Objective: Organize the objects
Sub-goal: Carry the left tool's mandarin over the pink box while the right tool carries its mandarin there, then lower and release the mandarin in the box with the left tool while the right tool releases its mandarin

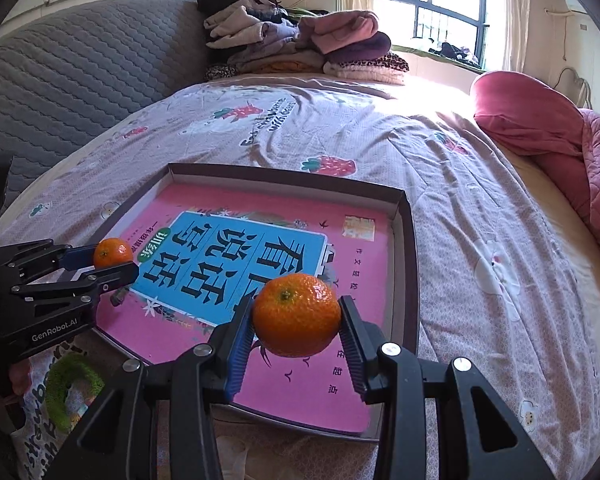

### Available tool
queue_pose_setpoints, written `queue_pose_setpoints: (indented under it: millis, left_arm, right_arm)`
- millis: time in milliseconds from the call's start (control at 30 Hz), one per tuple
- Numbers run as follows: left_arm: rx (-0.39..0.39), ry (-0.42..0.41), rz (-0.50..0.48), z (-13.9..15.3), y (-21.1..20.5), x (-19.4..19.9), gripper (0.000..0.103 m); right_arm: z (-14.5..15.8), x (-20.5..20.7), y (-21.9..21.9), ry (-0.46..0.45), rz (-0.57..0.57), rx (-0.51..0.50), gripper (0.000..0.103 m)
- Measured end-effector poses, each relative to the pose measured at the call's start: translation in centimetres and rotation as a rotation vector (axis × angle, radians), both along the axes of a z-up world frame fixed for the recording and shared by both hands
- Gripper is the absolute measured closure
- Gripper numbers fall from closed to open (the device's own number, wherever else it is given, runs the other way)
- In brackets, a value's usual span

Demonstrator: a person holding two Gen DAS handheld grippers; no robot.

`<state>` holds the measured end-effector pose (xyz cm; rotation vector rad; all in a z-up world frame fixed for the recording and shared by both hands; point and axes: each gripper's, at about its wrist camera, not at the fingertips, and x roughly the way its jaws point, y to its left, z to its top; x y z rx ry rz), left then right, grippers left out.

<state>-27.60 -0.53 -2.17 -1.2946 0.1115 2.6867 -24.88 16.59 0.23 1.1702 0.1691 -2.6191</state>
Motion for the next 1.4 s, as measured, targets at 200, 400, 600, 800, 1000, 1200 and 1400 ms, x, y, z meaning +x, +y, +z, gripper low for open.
queue_pose_setpoints:
  millis: [200, 400, 600, 800, 1000, 1200, 1400]
  left_arm:
    - [-0.009, -0.023, -0.016, -1.2, 0.4, 0.0, 0.064]
    - [-0.012, -0.026, -0.016, -1.3, 0.4, 0.0, 0.063]
    - [-0.011, -0.032, -0.024, -1.1, 0.6, 0.1, 0.063]
    - [0.001, -0.045, -0.029, -1.1, 0.6, 0.1, 0.063]
    - [-0.005, -0.058, -0.024, -1.0, 0.6, 0.0, 0.063]
    - [-0.025, -0.052, -0.011, -0.4, 0.5, 0.2, 0.063]
    - [-0.016, -0.042, -0.019, 0.6, 0.4, 0.7, 0.060]
  right_arm:
    - [-1.2, -0.2, -0.3, -0.042, 0.000, 0.009, 0.061]
    - [-2.0, -0.3, -0.5, -0.068, -0.001, 0.029, 0.061]
    - [-2.7, -0.4, -0.4, -0.102, -0.010, 0.050, 0.061]
    - [-2.8, -0.6, -0.3, -0.113, -0.010, 0.052, 0.061]
    - [-2.7, -0.7, -0.1, -0.127, -0.019, 0.049, 0.061]
    - [-2.3, -0.7, 0.1, -0.121, -0.031, 0.040, 0.056]
    - [-1.7, -0.4, -0.1, -0.102, -0.026, 0.046, 0.053]
